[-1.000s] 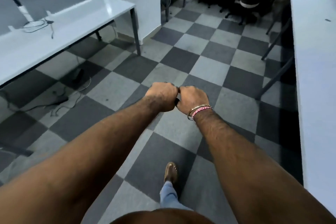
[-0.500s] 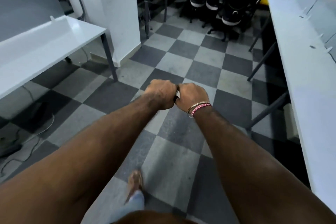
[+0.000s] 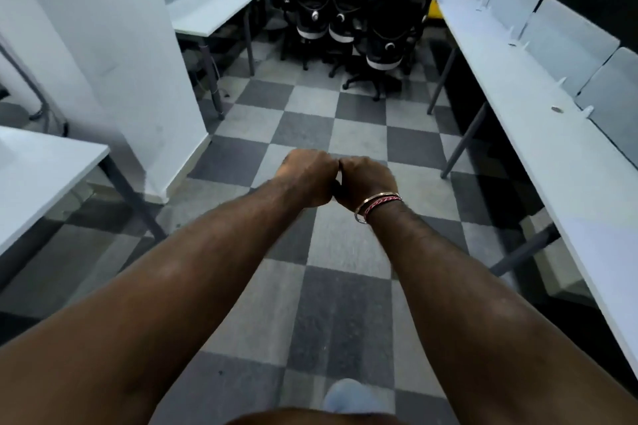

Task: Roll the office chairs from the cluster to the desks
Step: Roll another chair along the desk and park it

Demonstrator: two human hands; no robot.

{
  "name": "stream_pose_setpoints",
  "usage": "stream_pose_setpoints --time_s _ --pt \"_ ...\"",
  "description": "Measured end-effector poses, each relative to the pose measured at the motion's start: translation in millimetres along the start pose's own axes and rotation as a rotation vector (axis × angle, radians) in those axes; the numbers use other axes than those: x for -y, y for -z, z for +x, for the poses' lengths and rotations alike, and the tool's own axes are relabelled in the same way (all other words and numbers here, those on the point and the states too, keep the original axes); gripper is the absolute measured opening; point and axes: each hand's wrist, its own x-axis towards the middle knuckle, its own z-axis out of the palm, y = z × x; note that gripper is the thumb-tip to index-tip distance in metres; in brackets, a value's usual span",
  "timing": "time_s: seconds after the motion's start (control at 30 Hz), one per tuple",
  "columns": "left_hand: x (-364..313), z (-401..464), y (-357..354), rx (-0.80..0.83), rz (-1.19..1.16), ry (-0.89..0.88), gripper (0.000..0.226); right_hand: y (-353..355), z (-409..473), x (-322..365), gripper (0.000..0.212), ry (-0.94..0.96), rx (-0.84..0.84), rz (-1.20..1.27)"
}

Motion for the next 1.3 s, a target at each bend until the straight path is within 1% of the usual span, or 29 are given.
stream_pose_setpoints --time_s 0.07,0.13,0.23,0.27,0.3,0.4,0.5,0.63,0.7,0.83,1.03,1.2,1.3 --pt "20 52 -8 -0.015 0.011 -0.022 0.018 -13 51 -16 0.028 -0.006 0.002 -0.005" --pt "36 102 -20 0.002 0.007 -0.018 0.017 -28 96 -33 0.028 0.001 0.019 -0.010" --pt "58 197 -31 0.006 0.025 -0.009 0.015 -50 181 -71 0.029 0.024 0.008 -0.031" --pt "64 216 -33 0.004 0.033 -0.006 0.016 -54 198 -78 0.028 0.023 0.001 -0.032" --pt "69 255 -35 -0.006 0.034 -0.001 0.016 -58 234 -96 0.028 0.034 -0.002 -0.037" --pt "82 354 -27 0.006 0.031 0.021 0.019 -61 324 -145 0.027 0.030 0.025 -0.026" --pt "95 441 -19 -0.033 0.058 0.005 0.020 -56 400 -186 0.026 0.032 0.007 -0.024" --pt "104 532 -22 -0.050 0.070 -0.028 0.023 -63 472 -233 0.027 0.006 0.018 -0.036" --pt "108 590 -30 -0.045 0.083 -0.068 0.022 -76 515 -264 0.027 -0.016 0.016 -0.023" --pt "120 714 -49 -0.049 0.076 -0.128 0.021 -106 612 -327 0.023 -0.062 0.004 -0.019" --pt "152 888 -68 -0.099 0.017 -0.149 0.020 -134 767 -407 0.016 -0.098 0.024 -0.066" --pt "170 1029 -58 -0.108 -0.020 -0.165 0.023 -144 888 -476 0.022 -0.133 0.001 -0.065" --pt "168 1102 -62 -0.062 0.016 -0.178 0.025 -161 945 -522 0.023 -0.152 0.015 -0.060"
